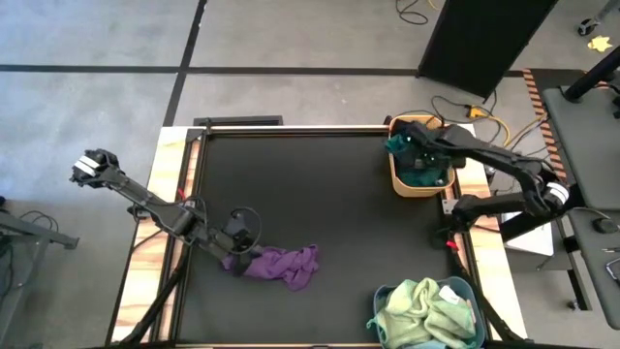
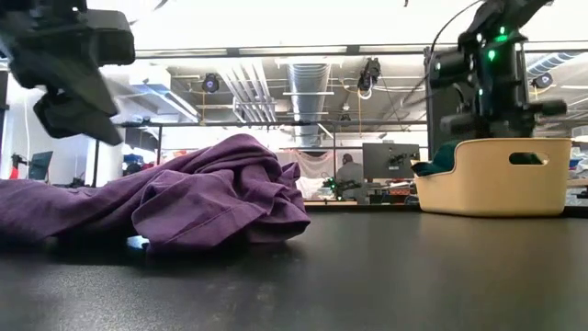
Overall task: Sort towels by color in basket
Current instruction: Put the dark green towel into the yellow bin, then put the purple towel into the yellow bin
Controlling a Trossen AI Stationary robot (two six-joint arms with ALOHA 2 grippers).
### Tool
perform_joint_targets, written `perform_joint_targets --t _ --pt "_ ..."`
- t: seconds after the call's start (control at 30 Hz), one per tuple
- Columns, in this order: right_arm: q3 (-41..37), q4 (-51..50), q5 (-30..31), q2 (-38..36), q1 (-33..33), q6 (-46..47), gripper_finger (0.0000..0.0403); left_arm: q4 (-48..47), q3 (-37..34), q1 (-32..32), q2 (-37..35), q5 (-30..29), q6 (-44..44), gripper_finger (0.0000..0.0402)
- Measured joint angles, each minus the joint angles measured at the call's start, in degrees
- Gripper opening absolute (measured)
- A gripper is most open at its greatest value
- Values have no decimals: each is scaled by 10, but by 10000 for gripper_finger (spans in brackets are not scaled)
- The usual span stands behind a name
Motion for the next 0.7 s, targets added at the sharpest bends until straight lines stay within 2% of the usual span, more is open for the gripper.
perform_joint_targets --t 0.17,0.27,0.4,0.57,0.7 --pt "82 -46 10 -27 9 -50 217 -3 0 -12 34 30 10 198" --pt "128 -48 11 -42 28 -59 242 6 0 -18 80 55 10 199" --pt "190 -47 26 -52 63 -71 261 61 0 -23 155 57 35 199" --pt "260 0 2 -57 157 -100 269 177 0 -2 238 40 54 199" --pt "293 86 -25 -51 269 -164 264 283 0 56 293 38 87 199"
